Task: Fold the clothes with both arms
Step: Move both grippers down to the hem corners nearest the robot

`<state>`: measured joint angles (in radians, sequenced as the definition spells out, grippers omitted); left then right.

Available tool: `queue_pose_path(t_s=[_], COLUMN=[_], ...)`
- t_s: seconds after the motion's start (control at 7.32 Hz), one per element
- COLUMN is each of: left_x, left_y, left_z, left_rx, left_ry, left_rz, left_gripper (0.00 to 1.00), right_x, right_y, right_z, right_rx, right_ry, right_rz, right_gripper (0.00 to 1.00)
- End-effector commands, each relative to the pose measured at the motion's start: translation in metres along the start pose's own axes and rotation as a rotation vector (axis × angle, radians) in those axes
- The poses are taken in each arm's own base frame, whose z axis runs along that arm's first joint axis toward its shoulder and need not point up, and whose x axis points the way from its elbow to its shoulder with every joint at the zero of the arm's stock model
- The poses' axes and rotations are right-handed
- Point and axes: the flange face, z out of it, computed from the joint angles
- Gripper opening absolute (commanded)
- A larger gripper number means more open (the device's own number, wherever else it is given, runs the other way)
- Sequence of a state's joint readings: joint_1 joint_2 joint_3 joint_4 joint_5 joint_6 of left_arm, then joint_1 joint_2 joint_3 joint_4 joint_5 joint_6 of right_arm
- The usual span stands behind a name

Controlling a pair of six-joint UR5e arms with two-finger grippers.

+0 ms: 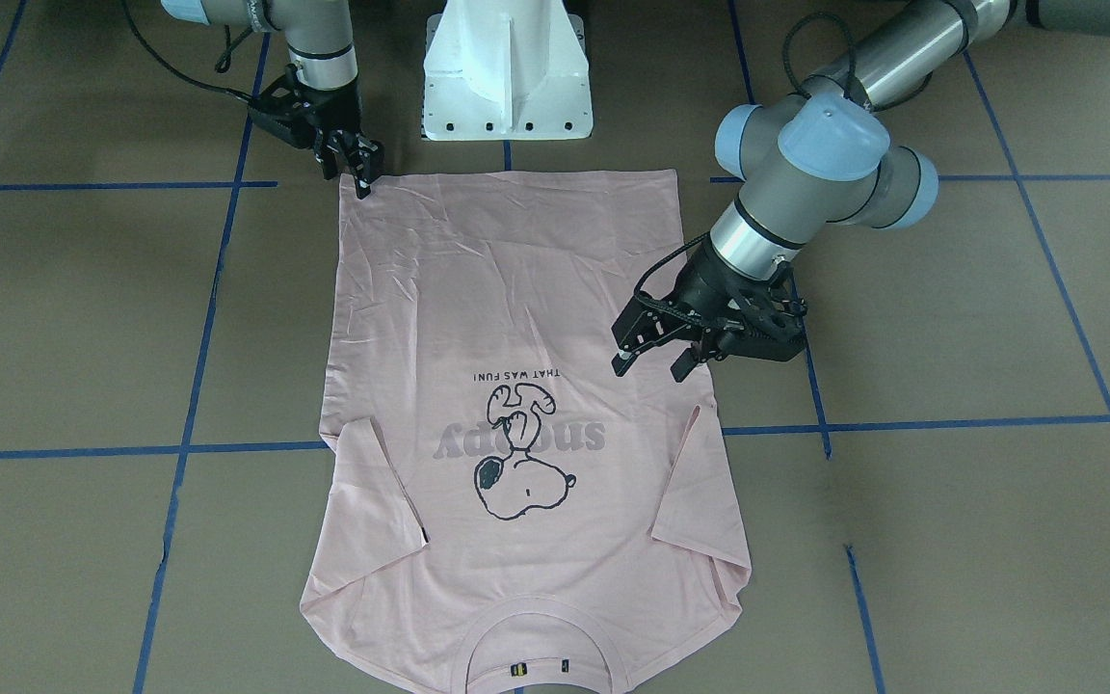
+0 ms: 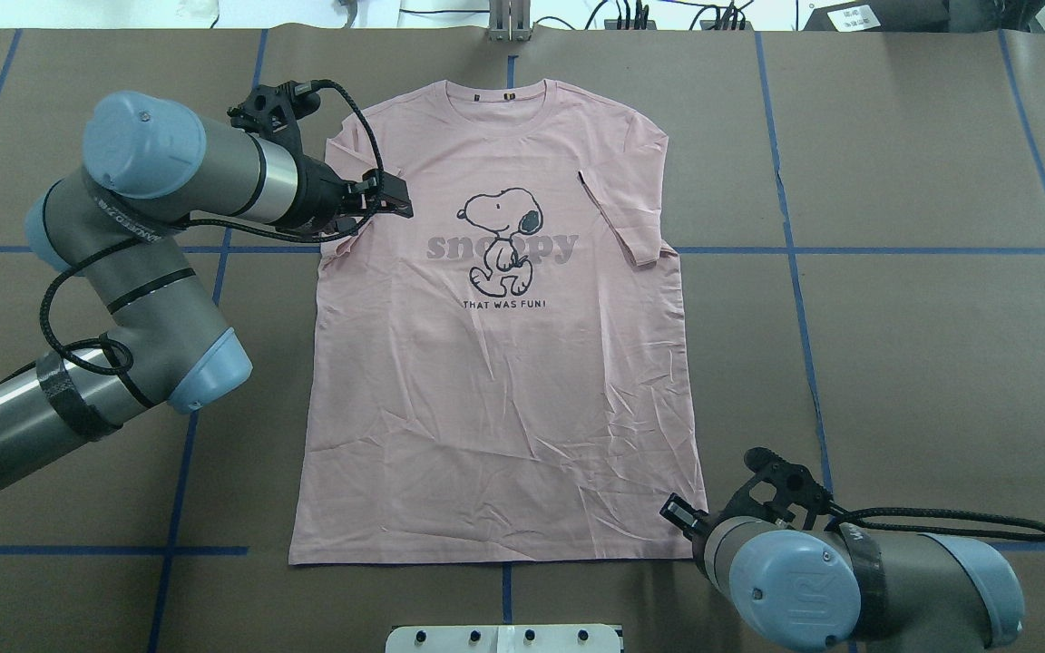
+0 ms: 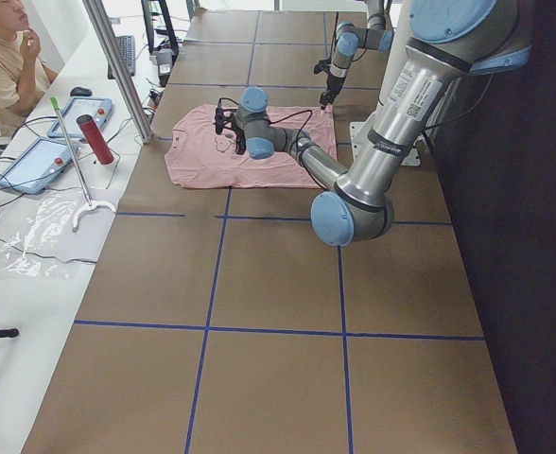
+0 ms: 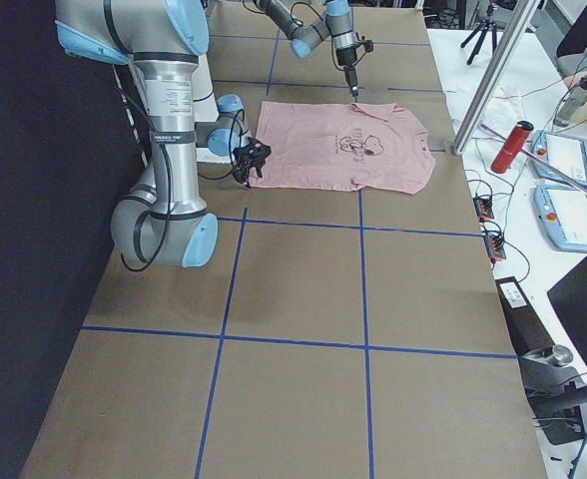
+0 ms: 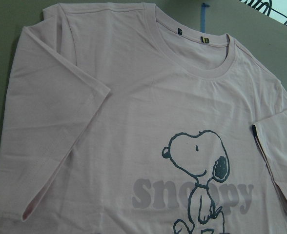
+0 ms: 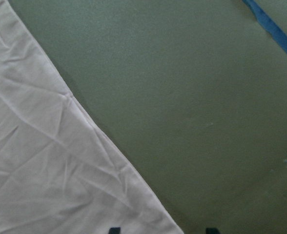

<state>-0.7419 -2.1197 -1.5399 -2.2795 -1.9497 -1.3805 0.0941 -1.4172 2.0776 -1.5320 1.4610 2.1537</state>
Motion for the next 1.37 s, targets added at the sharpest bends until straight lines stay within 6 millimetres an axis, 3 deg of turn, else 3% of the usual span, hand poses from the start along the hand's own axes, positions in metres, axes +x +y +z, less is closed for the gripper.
queue_pose_path(t_s=[0.0, 0.41, 0.55, 0.68, 0.96, 1.09, 1.23], left_x=[0.000, -0.001, -0.001, 0.001, 0.007, 0.004, 0.024], left_y=[0.000, 0.000, 0.000, 0.005, 0.020, 0.072, 0.136], left_z=[0.001, 0.002, 0.002, 0.003, 0.003, -0.003, -0.011], left_rx=[-0.001, -0.002, 0.000, -0.007, -0.012, -0.041, -0.042], left_ry=[-0.001, -0.004, -0.003, 0.001, -0.003, -0.062, -0.115], left_rz=[0.000, -0.001, -0.001, 0.000, -0.098, -0.128, -0.174], left_gripper=[0.85, 0.85, 0.85, 0.85, 0.89, 0.89, 0.89], right_x=[0.004, 0.009, 0.009, 0.009, 0.004, -0.001, -0.004], right_y=[0.008, 0.009, 0.009, 0.008, 0.009, 0.004, 0.003], right_z=[0.001, 0.003, 0.004, 0.002, -0.009, -0.030, -0.036], right_rx=[-0.008, -0.005, -0.002, -0.003, -0.017, -0.035, -0.039], right_ry=[0.007, 0.019, 0.020, 0.018, -0.004, -0.038, -0.050], right_rz=[-0.013, -0.018, -0.019, -0.017, -0.014, -0.001, 0.002], right_gripper=[0.61, 0.36, 0.13, 0.00, 0.00, 0.00, 0.00])
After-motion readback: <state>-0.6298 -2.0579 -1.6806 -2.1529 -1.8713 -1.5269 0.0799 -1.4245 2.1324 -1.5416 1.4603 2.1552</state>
